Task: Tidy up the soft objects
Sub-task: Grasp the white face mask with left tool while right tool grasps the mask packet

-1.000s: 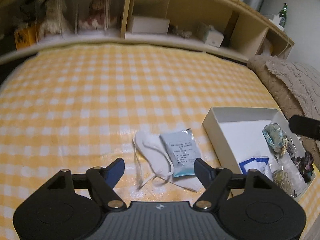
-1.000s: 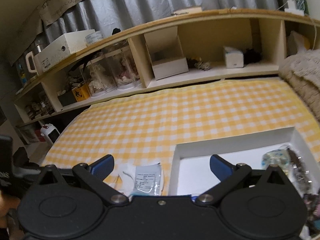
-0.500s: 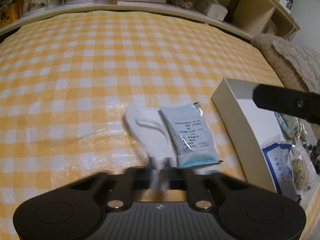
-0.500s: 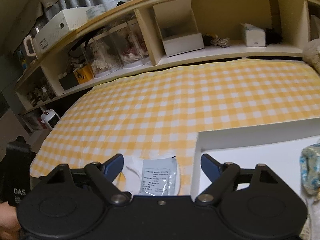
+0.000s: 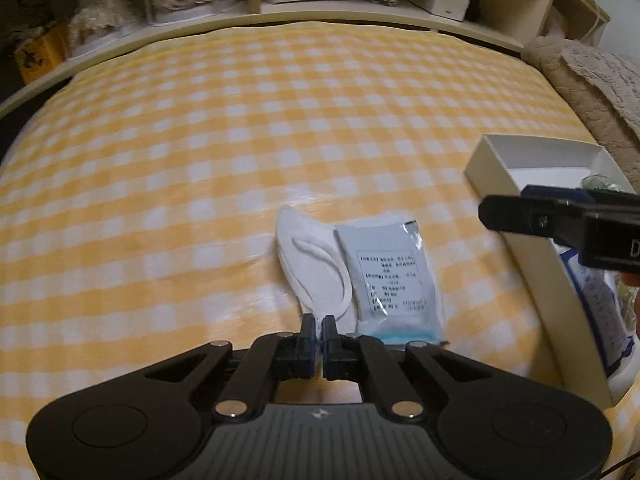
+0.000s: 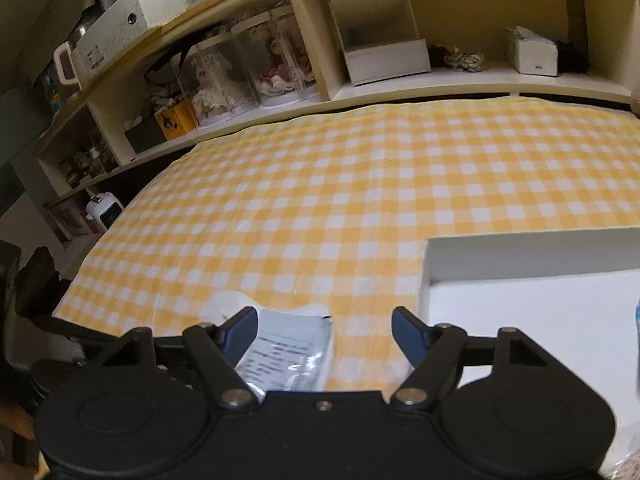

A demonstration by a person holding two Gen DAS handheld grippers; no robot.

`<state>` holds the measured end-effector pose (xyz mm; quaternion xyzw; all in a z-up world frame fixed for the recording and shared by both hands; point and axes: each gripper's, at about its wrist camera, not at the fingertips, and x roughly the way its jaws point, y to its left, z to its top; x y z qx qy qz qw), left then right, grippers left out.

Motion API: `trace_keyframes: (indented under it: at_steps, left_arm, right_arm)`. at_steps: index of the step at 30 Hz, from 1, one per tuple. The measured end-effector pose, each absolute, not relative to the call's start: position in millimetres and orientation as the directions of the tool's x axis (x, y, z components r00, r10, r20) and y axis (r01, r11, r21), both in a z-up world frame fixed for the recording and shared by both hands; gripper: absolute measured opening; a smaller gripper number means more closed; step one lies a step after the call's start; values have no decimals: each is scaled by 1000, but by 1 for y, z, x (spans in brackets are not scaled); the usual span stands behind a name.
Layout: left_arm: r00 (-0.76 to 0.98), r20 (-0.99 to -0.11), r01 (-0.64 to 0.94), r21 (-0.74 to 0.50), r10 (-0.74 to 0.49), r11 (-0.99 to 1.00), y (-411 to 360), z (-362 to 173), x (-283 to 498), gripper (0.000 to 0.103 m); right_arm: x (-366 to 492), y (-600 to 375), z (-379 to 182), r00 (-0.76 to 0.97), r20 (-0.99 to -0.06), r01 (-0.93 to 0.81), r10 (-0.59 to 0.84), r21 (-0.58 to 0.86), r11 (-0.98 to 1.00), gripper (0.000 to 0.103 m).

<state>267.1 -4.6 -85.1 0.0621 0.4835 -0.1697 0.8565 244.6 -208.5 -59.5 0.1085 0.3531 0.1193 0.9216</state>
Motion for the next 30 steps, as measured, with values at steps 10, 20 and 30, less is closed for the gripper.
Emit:
trace_keyframes:
  at_steps: [10, 20, 30]
  left_arm:
    - [442, -859, 354, -98, -259, 930, 17, -79, 250, 3]
    - [416, -882, 341, -73, -220, 937, 25, -94, 245, 3]
    - [498, -859, 283, 29, -122, 959, 41, -81, 250, 9]
  right_arm:
    - [253, -154, -86, 641, -689, -134, 339, 334, 933, 76]
    - [258, -115, -118, 610, -740, -163, 284, 233, 959, 84]
    - [251, -135, -109, 542, -775, -229, 326, 237, 944, 51]
